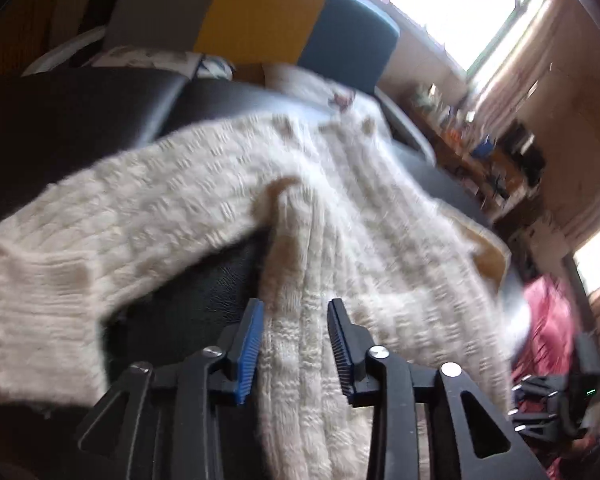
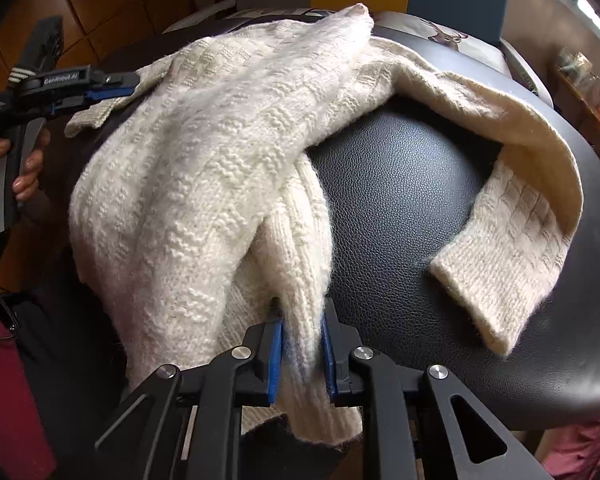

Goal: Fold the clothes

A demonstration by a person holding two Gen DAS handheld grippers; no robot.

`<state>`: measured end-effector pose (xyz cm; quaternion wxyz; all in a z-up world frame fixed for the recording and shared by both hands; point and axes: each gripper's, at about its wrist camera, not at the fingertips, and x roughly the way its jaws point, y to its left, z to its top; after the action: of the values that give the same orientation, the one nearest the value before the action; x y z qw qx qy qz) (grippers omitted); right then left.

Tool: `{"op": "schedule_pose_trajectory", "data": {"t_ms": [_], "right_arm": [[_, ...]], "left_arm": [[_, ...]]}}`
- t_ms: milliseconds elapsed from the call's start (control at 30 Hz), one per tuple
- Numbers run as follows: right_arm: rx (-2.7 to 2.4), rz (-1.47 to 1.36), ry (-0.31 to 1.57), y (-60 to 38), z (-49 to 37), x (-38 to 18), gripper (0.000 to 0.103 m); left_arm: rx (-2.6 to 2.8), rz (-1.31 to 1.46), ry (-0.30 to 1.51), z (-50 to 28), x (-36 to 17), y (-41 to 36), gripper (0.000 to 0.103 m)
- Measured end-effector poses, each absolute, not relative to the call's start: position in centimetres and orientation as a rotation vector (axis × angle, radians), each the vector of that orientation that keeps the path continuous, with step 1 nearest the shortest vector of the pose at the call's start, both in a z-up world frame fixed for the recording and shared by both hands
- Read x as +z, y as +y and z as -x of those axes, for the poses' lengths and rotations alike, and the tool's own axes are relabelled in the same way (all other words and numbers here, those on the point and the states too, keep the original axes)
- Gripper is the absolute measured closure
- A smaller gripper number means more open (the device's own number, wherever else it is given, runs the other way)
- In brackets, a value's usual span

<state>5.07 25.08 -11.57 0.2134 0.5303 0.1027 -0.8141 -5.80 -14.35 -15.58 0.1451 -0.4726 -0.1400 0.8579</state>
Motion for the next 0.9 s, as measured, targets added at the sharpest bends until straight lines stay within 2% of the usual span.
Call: {"op": "schedule_pose_trajectory", "data": {"t_ms": [100, 133, 167, 400, 533, 600, 700, 833, 900], "right_arm": [[-2.262, -1.471, 0.254, 25.4, -4.8, -11.6, 0.084], [-2.264, -1.469, 0.247, 25.5, -4.8, -11.7, 0.083], [-2.266, -1.467, 0.240, 25.5, -4.9, -11.7, 0.082], [-2.277, -1.458, 0.253, 25.3, -5.2, -11.6, 0.081], [-2.266, -1.468, 0.249, 25.3, -5.2, -11.5, 0.076], [-2.230, -1.489, 0.199, 25.5, -4.7, -11.1, 0.070], [-2.219, -1.467, 0.076, 26.5, -3.2, -9.6, 0.068], [-2.334, -1.333, -0.015, 28.0, 0.8, -6.4, 0.060], [-2.435, -1.285, 0.043, 28.8, 3.8, -5.3, 0.058]], "left_arm": [[2.517, 1.379, -0.256, 5.7, -16.1, -12.9, 0.068], [2.531, 1.384, -0.206, 5.7, -16.2, -12.4, 0.077], [2.559, 1.386, -0.153, 5.5, -16.3, -12.1, 0.096], [2.681, 1.460, -0.341, 7.4, -15.3, -18.5, 0.099], [2.787, 1.516, -0.297, 8.5, -15.4, -21.2, 0.099], [2.803, 1.532, -0.300, 8.6, -15.5, -21.7, 0.099], [2.853, 1.530, -0.302, 8.4, -14.8, -21.8, 0.098], [3.018, 1.441, -0.314, 7.1, -12.7, -21.0, 0.096], [3.085, 1.349, -0.305, 6.2, -11.5, -20.4, 0.096]]}}
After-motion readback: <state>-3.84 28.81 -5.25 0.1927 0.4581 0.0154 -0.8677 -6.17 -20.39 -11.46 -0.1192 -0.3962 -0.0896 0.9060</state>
